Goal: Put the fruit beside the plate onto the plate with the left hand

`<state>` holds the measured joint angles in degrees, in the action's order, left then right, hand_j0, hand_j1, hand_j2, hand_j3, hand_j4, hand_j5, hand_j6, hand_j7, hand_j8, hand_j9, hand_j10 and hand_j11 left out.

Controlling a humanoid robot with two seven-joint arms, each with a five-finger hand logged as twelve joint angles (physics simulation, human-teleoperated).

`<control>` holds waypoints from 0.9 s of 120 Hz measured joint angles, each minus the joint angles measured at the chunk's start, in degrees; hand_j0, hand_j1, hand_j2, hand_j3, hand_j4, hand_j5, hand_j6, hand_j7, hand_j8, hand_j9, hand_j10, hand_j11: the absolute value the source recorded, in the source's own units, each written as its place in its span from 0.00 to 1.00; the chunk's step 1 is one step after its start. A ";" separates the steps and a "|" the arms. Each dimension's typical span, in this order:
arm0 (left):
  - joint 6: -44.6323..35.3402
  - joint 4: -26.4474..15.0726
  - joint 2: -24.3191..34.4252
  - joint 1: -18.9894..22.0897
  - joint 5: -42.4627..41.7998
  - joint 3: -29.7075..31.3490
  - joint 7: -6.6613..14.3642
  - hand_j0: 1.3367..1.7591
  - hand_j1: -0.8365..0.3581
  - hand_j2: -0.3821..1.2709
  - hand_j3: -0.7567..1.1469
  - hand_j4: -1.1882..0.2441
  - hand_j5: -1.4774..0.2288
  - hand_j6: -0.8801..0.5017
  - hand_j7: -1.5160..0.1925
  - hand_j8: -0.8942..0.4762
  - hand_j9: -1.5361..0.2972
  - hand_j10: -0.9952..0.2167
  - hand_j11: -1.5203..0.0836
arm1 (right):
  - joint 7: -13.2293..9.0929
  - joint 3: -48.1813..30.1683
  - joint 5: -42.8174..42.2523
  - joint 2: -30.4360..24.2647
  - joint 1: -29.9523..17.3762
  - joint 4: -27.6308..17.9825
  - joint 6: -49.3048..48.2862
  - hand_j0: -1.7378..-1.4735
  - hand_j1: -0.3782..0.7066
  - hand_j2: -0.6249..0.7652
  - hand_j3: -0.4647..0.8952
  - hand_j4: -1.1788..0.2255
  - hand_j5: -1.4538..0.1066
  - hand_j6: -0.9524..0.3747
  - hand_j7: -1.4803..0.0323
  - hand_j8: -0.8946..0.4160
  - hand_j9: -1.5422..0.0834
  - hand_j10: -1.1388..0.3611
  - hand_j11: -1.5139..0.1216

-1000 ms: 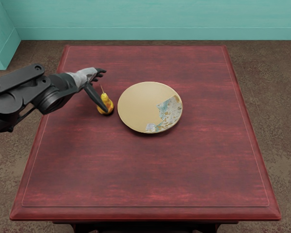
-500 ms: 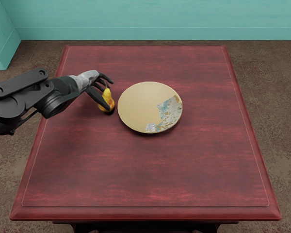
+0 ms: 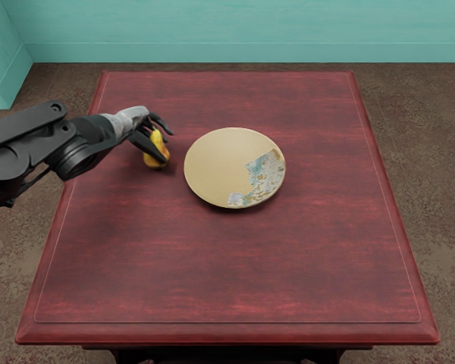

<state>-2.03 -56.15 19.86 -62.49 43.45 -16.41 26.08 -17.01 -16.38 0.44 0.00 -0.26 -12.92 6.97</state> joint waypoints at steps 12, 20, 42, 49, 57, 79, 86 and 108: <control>0.65 0.03 0.18 -0.35 -0.55 -0.17 0.12 0.76 0.44 0.44 0.40 0.40 0.38 0.19 0.40 0.31 0.39 0.41 0.44 | 0.01 -0.02 0.00 0.00 0.00 0.00 -0.01 0.30 0.03 0.45 0.34 0.84 0.93 0.72 0.98 0.68 0.95 0.76 0.93; 2.08 0.05 1.32 -1.36 -2.43 -0.26 0.57 0.76 0.42 0.45 0.40 0.38 0.36 0.17 0.38 0.33 0.37 0.42 0.42 | 0.01 -0.03 0.00 0.00 0.00 0.00 0.00 0.30 0.03 0.45 0.34 0.84 0.93 0.72 0.98 0.68 0.95 0.76 0.93; 9.01 0.21 3.06 -4.38 -9.35 -0.42 1.58 0.76 0.41 0.45 0.40 0.35 0.31 0.16 0.34 0.36 0.34 0.45 0.37 | 0.01 -0.04 0.00 0.00 0.00 0.00 0.01 0.30 0.03 0.45 0.34 0.84 0.93 0.72 0.98 0.68 0.95 0.76 0.93; 11.28 0.26 3.08 -5.74 -11.31 -0.54 2.21 0.76 0.41 0.46 0.40 0.35 0.30 0.17 0.33 0.36 0.33 0.44 0.37 | 0.01 -0.04 0.00 0.00 0.00 0.00 0.00 0.30 0.03 0.45 0.34 0.84 0.93 0.72 0.98 0.68 0.95 0.76 0.93; 13.40 0.29 3.01 -7.55 -13.37 -0.69 3.44 0.76 0.41 0.47 0.40 0.34 0.30 0.17 0.32 0.36 0.33 0.44 0.36 | 0.01 -0.03 0.00 0.00 0.00 0.00 0.01 0.30 0.03 0.45 0.34 0.84 0.93 0.72 0.98 0.68 0.95 0.76 0.93; 16.17 0.31 -0.21 -9.30 -16.27 -0.83 6.35 0.75 0.40 0.48 0.40 0.34 0.28 0.18 0.31 0.35 0.32 0.44 0.35 | 0.01 -0.03 0.00 0.00 0.00 0.00 0.00 0.30 0.03 0.45 0.34 0.84 0.93 0.72 0.98 0.68 0.95 0.76 0.93; 16.41 0.31 -1.94 -9.31 -16.64 -0.82 6.98 0.75 0.39 0.50 0.40 0.34 0.28 0.18 0.31 0.35 0.31 0.44 0.34 | 0.00 -0.02 0.00 0.00 0.00 0.00 0.01 0.30 0.03 0.45 0.34 0.84 0.93 0.72 0.98 0.68 0.95 0.76 0.93; 16.69 0.38 -5.18 -9.86 -16.76 -0.75 8.49 0.75 0.39 0.49 0.40 0.34 0.28 0.19 0.30 0.35 0.31 0.44 0.35 | 0.01 -0.03 0.00 0.00 0.00 0.00 0.03 0.30 0.03 0.45 0.34 0.84 0.93 0.72 0.98 0.68 0.95 0.76 0.93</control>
<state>14.67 -55.77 14.68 -72.35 26.69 -17.16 34.57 -17.01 -16.40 0.44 0.00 -0.26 -12.92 7.00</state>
